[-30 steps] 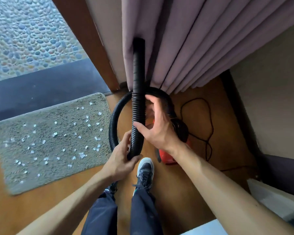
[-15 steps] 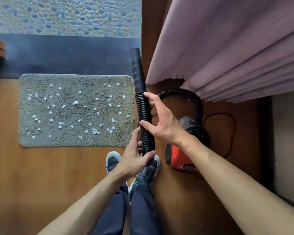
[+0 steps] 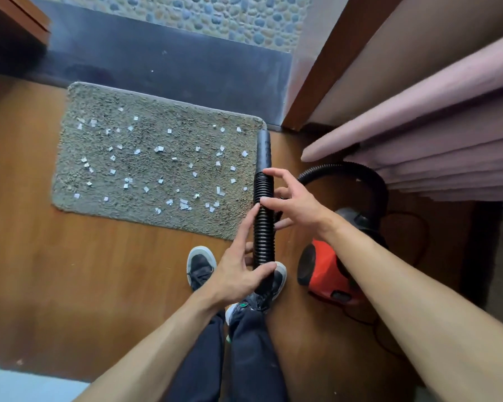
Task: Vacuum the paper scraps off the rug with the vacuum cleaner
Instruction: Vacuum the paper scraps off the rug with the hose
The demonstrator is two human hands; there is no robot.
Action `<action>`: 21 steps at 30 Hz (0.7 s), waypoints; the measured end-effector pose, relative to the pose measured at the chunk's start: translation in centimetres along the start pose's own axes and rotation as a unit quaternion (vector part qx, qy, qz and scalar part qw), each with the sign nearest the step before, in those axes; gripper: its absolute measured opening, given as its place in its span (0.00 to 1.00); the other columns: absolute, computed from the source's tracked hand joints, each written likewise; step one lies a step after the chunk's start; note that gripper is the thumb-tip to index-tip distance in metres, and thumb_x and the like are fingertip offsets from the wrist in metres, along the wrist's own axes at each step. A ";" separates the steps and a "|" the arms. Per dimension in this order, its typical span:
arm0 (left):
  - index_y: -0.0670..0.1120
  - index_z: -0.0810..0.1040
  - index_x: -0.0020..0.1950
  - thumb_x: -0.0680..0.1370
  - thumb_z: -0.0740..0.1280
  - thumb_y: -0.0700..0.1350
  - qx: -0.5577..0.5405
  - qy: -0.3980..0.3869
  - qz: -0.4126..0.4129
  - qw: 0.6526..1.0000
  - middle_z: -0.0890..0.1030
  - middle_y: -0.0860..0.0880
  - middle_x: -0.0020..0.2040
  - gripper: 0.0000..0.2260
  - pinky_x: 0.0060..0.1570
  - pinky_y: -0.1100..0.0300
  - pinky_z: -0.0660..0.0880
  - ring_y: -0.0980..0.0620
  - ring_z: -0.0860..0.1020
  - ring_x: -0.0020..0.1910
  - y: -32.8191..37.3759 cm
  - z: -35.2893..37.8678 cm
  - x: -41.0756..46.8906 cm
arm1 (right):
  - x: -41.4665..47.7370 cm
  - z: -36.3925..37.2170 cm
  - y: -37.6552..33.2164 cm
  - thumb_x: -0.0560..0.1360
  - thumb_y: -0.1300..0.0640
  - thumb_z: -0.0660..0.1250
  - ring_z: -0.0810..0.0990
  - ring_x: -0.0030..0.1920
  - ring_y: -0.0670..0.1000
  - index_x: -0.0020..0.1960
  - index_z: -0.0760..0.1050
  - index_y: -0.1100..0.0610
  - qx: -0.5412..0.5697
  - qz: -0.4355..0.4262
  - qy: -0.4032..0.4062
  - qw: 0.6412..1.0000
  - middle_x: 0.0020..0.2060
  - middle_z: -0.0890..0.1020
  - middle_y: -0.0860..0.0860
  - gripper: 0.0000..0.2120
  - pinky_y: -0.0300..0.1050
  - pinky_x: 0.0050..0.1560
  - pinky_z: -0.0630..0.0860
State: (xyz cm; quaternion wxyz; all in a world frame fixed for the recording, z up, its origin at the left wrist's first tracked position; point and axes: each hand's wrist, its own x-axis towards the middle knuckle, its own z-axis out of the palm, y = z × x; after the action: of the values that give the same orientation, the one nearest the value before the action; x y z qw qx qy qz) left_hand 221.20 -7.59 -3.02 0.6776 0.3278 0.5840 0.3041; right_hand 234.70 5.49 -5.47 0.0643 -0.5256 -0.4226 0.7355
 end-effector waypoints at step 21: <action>0.65 0.65 0.72 0.78 0.66 0.31 -0.135 -0.109 -0.099 0.980 0.80 0.41 0.53 0.34 0.50 0.57 0.77 0.49 0.79 0.50 -1.5 -5.9 -0.6 | 3.1 3.9 0.7 0.78 0.60 0.67 0.77 0.36 0.48 0.69 0.68 0.41 0.026 0.140 -0.037 0.989 0.44 0.78 0.50 0.24 0.49 0.40 0.80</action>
State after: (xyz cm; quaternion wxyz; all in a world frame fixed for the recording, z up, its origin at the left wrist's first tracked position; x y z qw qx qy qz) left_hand 215.31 -8.43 -4.43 0.8019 0.2053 0.4896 0.2740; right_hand 230.33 4.57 -7.84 -0.0412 -0.5504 -0.3282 0.7666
